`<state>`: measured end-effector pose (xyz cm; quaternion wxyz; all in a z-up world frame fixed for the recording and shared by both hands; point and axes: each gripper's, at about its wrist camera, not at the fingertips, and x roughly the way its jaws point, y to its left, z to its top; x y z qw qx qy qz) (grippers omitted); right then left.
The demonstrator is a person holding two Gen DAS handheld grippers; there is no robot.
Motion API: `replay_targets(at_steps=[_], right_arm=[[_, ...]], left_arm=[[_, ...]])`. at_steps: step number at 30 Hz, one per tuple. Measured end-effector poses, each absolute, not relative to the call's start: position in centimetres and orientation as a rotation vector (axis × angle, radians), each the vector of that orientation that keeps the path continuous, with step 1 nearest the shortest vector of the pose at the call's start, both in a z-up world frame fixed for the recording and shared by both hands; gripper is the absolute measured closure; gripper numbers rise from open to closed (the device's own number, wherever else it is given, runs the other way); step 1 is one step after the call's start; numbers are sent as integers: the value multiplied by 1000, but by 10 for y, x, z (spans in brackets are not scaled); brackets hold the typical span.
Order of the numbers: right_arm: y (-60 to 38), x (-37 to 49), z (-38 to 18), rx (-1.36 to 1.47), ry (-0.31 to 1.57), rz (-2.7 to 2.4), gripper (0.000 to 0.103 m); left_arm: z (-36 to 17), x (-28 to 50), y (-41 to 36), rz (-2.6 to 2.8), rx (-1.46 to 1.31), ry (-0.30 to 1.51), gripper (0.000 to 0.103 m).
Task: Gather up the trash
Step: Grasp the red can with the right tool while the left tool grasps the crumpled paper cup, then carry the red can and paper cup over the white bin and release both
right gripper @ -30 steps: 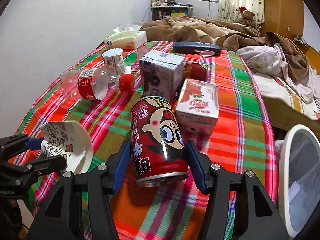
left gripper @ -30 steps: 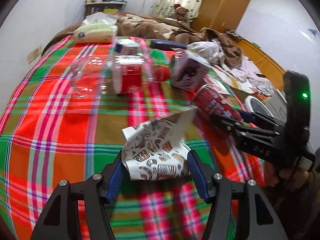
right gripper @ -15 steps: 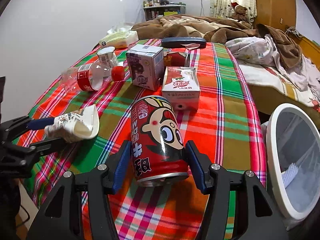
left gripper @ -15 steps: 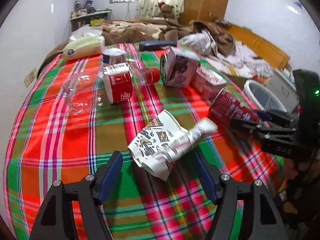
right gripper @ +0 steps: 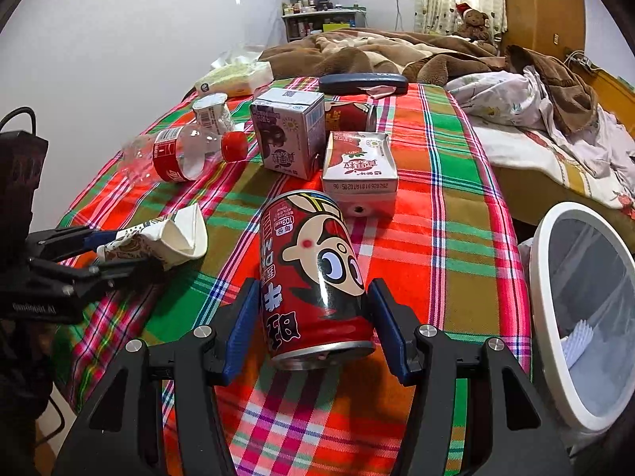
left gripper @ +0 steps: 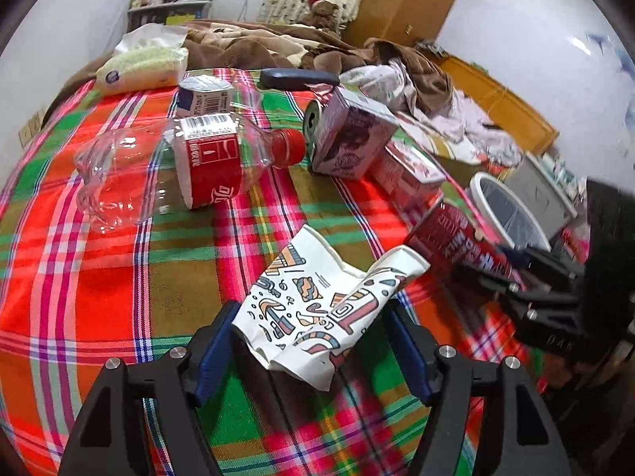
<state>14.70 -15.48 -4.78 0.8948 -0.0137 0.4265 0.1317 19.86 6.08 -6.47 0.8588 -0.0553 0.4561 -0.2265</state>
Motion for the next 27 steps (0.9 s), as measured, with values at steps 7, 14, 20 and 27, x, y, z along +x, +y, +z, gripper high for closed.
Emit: replay_targets(at_steps=[7, 14, 20, 27], right_arm=[[-156, 146, -48, -20, 877, 270, 46], [-158, 143, -48, -8, 865, 274, 46], [-165, 139, -43, 17, 843, 266, 46], [-178, 134, -35, 37, 804, 247, 47]], left_arm=[[-66, 197, 60, -476, -159, 957, 53], [-58, 186, 50, -441, -142, 911, 53], [-49, 179, 43, -429, -134, 891, 53], [-32, 168, 31, -425, -122, 854, 53]])
